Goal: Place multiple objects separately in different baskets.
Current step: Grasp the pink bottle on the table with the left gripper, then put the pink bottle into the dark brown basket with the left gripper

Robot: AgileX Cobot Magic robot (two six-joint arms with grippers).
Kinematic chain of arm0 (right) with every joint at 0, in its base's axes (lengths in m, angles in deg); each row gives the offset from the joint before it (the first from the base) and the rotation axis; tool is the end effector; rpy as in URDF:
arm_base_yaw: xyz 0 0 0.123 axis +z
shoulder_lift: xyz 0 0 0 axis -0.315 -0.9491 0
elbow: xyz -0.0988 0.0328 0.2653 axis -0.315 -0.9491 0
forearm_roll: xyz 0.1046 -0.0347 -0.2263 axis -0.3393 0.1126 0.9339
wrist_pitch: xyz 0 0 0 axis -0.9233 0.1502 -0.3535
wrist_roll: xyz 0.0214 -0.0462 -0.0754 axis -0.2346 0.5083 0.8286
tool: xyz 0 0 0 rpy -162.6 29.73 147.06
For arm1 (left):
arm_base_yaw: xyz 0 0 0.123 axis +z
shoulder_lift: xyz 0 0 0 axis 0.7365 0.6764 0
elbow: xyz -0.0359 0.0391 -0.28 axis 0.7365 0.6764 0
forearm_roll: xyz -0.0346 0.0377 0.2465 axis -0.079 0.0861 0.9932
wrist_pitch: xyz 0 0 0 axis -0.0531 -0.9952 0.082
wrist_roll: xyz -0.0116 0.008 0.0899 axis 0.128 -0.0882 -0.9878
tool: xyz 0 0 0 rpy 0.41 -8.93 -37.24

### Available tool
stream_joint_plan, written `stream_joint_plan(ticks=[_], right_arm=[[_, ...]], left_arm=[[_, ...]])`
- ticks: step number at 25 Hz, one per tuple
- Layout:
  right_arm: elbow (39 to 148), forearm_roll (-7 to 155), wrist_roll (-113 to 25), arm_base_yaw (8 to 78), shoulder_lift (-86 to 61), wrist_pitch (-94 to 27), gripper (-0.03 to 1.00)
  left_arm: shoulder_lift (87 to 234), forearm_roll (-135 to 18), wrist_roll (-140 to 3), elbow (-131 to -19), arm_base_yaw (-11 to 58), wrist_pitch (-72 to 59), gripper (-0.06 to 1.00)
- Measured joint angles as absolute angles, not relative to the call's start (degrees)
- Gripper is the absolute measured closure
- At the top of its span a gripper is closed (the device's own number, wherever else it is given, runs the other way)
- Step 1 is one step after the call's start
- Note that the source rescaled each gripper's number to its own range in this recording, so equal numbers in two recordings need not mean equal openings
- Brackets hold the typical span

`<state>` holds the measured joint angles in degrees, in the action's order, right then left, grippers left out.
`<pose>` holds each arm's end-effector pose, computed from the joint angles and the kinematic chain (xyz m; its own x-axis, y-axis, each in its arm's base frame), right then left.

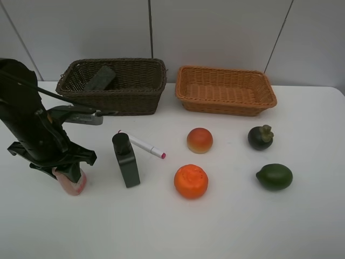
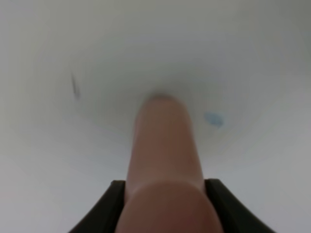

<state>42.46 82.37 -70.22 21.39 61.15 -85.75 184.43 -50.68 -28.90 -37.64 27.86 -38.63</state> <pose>-0.0073 -0.0016 0.2791 -0.4517 0.0284 -0.8917 -0.0170 0.9990 0.0405 0.2422 -0.0921 0.1293 -0.9856 0.1571 -0.0619 0.1615 0.9841 -0.0745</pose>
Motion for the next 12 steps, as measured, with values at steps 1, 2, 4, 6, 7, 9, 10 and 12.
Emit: stream_joint_plan(ticks=[1,2,4,6,7,9,10,12], right_arm=[[42.46,82.37,-70.22,21.39,61.15,-85.75,-0.03],[42.46,82.37,-70.22,21.39,61.15,-85.75,-0.03],[42.46,82.37,-70.22,21.39,61.15,-85.75,-0.03],[42.46,82.37,-70.22,21.39,61.15,-85.75,-0.03],[42.46,82.37,-70.22,21.39,61.15,-85.75,-0.03],[42.46,82.37,-70.22,21.39,61.15,-85.75,-0.03],[42.46,82.37,-70.22,21.39,61.15,-85.75,-0.03],[42.46,82.37,-70.22,21.39,61.15,-85.75,-0.03]], left_arm=[[183.88,-50.63,-28.7,-38.21,27.86,-40.38,0.68],[182.94,-50.63,-28.5,-39.3,27.86,-42.35,0.68],[180.55,-50.69,-27.49,-42.79,27.86,-46.26,0.68],[178.42,-50.69,-26.82,-48.49,27.86,-50.22,0.68],[177.89,-50.69,-26.28,-51.22,27.86,-51.99,0.68],[177.56,-50.82,-25.38,-58.06,27.86,-53.66,0.68],[177.82,-50.86,-24.79,-61.42,27.86,-53.57,0.68],[179.33,-50.86,-24.36,-67.11,27.86,-52.0,0.68]])
